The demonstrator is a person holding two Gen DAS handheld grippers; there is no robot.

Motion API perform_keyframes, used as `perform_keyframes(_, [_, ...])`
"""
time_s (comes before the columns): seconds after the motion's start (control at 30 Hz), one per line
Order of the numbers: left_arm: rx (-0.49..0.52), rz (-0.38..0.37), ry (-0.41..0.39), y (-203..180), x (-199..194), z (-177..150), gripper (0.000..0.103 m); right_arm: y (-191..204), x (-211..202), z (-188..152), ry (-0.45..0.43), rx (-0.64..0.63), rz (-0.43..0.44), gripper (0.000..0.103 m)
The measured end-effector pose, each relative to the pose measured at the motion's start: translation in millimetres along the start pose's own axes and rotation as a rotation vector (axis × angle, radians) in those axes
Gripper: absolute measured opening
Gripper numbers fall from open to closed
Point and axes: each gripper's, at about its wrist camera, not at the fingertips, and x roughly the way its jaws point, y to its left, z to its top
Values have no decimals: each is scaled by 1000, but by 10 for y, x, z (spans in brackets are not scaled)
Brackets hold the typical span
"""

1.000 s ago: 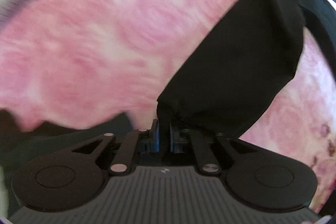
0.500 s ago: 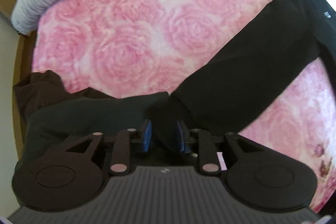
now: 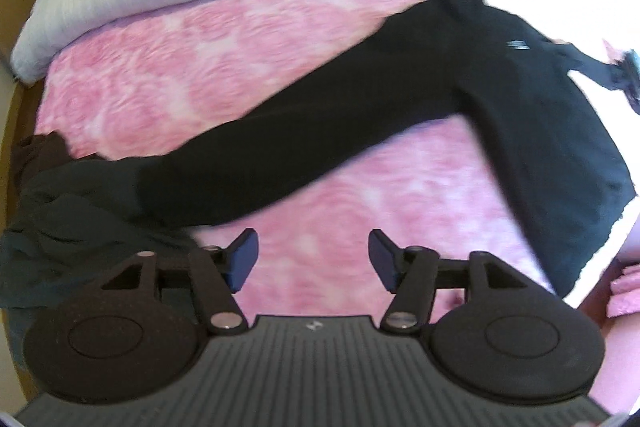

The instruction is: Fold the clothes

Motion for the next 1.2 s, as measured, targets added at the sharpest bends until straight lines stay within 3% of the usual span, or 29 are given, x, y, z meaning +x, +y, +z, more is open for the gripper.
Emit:
perform_keyframes(0.23, [125, -37, -129, -788, -436, -76, 65, -216, -604, -272, -19, -9, -1, 85])
perform_keyframes(0.33, [145, -34, -180, -1004, -639, -184, 77, -194, -787, -393, 6, -19, 17, 85])
perform_keyframes(0.47, [177, -40, -174, -1192, -742, -365, 78, -146, -1055, -576, 1, -42, 31, 86])
perform_keyframes(0.73, [281, -8, -148, -1267, -732, -558, 78, 36, -1260, -915, 84, -52, 30, 87])
perform_keyframes(0.9, [357, 4, -168, -1263, -842, -532, 79, 362, -1264, -991, 83, -133, 31, 87])
perform_keyframes(1.2, [331, 21, -183, -1122, -959, -500, 79, 637, -1220, -1007, 59, -163, 75, 87])
